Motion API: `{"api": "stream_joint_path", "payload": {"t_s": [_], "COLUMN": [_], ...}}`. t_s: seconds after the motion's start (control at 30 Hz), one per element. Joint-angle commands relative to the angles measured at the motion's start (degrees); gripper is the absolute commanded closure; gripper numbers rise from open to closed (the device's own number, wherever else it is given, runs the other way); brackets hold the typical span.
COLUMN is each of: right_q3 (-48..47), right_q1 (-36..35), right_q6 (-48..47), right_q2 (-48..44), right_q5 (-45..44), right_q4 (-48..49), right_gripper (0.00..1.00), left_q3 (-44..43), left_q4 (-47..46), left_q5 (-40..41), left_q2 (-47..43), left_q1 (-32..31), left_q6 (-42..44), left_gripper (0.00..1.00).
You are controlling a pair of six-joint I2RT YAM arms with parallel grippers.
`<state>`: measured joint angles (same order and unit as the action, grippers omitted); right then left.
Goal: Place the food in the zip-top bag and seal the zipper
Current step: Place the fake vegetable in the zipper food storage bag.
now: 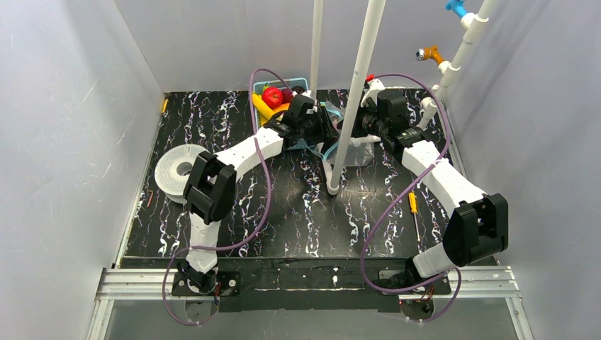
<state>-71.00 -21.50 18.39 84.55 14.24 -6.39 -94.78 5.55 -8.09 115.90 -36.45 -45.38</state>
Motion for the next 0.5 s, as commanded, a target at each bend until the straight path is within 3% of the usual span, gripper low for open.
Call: {"api": "stream_joint_path", "payload": {"t_s": [0.0, 0.2, 0.47], "right_q3": [-0.25, -0.36, -0.19], "right_q1": [-0.30, -0.29, -0.17], "right_q6": [-0.77, -0.23, 0.34], "right_q2": [-1.87, -1.75, -2.44], "right_q5": [-0.53, -0.06, -0.19], "right_q4": [1.50, 1.47, 1.56], "right_gripper": [0.99, 0.99, 0.99], "left_q3": [-2.28, -2.22, 1.31], "left_q4": [6.69, 11.40, 17.08], "left_q5": [-3.08, -3.83, 0.16], "left_q2": [-6.75, -9.74, -15.95], "left_q1": [0.69, 2.00, 3.31], "left_q6": [5.39, 6.14, 10.32], "left_gripper": [0.41, 0.29, 0.32]}}
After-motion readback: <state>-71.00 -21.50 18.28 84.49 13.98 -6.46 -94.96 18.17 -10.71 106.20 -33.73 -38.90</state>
